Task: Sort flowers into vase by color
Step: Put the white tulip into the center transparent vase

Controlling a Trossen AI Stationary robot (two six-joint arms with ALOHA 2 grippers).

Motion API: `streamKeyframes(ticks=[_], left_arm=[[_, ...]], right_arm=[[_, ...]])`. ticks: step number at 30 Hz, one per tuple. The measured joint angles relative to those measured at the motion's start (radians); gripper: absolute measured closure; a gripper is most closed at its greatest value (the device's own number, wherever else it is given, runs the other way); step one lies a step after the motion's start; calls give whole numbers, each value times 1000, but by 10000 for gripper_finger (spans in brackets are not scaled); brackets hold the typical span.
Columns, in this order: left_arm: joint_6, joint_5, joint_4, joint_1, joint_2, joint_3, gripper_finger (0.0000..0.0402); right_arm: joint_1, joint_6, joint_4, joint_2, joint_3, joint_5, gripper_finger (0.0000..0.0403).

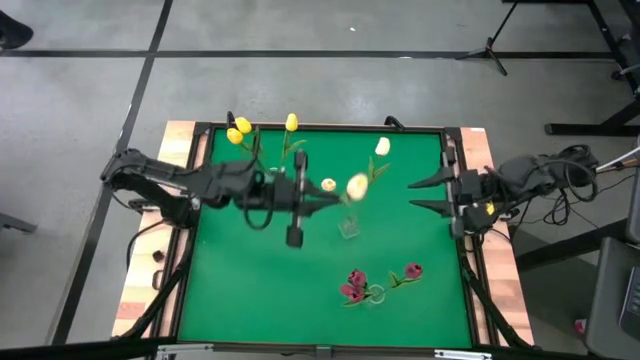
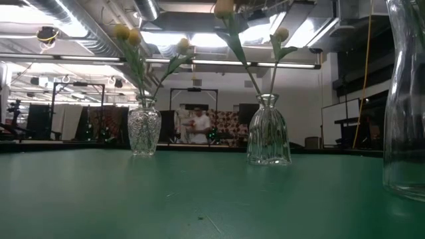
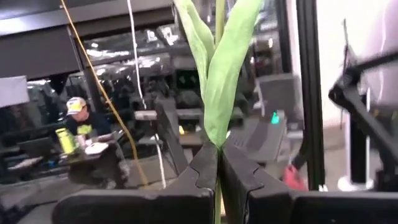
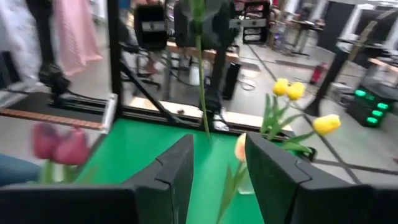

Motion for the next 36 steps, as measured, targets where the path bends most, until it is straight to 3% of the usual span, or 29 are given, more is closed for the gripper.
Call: streamKeyframes(ticks=[7,15,25,36], left_arm=[[-129,154,43,109,52,-1,401],[-129,163,49,106,69,-1,401],[-122,161,42,102,69,-1,401],[-102,150,9,102,69,-1,401]], right_arm=[[-1,-81,51,145,-3,97,258],[-74,-111,178,236,-2,86,258],[-248,-16,268,298,-2,-232,258],[-255,2,314,360,-2,-284,258]])
